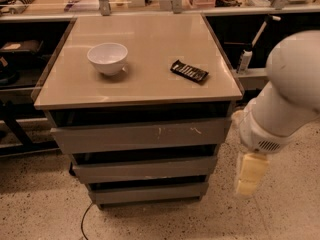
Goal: Open middle drawer
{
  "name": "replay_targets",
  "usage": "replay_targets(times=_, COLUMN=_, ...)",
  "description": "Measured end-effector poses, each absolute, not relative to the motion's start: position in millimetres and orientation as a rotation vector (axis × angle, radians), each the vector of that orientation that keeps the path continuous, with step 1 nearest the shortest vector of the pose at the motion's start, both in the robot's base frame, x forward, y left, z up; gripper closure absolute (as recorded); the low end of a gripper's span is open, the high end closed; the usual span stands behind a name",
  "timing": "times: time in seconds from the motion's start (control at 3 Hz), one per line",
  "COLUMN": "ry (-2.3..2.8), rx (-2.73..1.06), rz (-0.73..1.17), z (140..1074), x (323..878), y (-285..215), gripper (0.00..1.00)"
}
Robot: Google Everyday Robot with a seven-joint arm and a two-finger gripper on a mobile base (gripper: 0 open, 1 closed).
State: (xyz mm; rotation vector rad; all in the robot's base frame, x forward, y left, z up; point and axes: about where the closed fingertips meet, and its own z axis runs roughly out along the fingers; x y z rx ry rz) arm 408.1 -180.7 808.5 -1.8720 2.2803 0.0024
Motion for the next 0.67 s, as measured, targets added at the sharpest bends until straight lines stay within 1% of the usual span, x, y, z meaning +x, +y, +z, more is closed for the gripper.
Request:
replay_targets(times=0.33, ry=2.295, rx=-1.958, rz=0.061, z=742.0, x=400.1, y=-163.7, gripper=0.00)
replay_targets(times=0.67, ry=2.299, rx=-1.960, rz=0.063, z=740.4, x=397.2, y=-165.1, gripper=0.00)
